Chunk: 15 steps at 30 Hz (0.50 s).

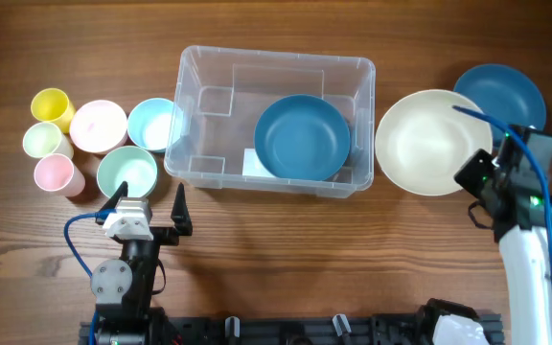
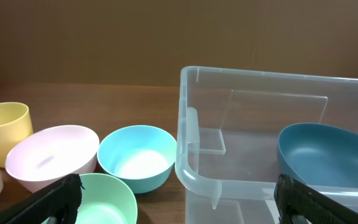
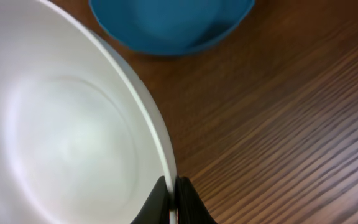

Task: Pack container
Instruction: 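Grasp the rim of the cream plate with the right gripper, then lift the cream plate and place it on the teal bowl in the box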

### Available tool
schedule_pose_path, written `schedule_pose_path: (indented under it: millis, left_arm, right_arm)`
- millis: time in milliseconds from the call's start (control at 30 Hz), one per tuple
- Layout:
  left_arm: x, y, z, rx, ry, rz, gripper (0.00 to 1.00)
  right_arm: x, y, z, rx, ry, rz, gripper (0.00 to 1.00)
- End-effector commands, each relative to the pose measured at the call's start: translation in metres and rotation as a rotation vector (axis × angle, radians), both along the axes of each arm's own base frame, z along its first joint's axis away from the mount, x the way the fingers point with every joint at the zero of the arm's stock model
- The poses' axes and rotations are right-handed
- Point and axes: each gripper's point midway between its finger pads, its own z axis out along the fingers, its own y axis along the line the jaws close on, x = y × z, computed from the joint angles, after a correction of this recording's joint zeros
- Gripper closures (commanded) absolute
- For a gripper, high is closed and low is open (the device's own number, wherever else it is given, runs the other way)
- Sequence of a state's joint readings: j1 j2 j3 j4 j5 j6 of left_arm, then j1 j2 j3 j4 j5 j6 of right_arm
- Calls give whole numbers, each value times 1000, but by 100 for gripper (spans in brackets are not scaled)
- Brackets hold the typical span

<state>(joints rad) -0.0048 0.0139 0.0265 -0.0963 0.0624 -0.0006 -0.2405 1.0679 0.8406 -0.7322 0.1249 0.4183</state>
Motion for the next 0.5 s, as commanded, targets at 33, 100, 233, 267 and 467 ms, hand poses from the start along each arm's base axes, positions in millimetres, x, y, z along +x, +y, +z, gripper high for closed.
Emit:
schedule_pose_path:
  millis: [33,100,233,267,467]
  left_arm:
    - [0,-2,-2,15,-3,-15,0]
    - [0,-2,-2,15,-3,-15,0]
    - [0,-2,-2,15,-3,-15,0]
    - [0,-2,-2,15,-3,-15,0]
    - [0,-2,-2,15,-3,-15,0]
  right_arm:
    - [-2,-5,42,-68,-128,-15,96]
    - [-1,-4,55,-75,-176,-9,96]
    - [14,9,85,-82,-294,107,96]
    - [18,13,92,-79,-323,131,96]
    - [40,53,126,-19,-473,388,96]
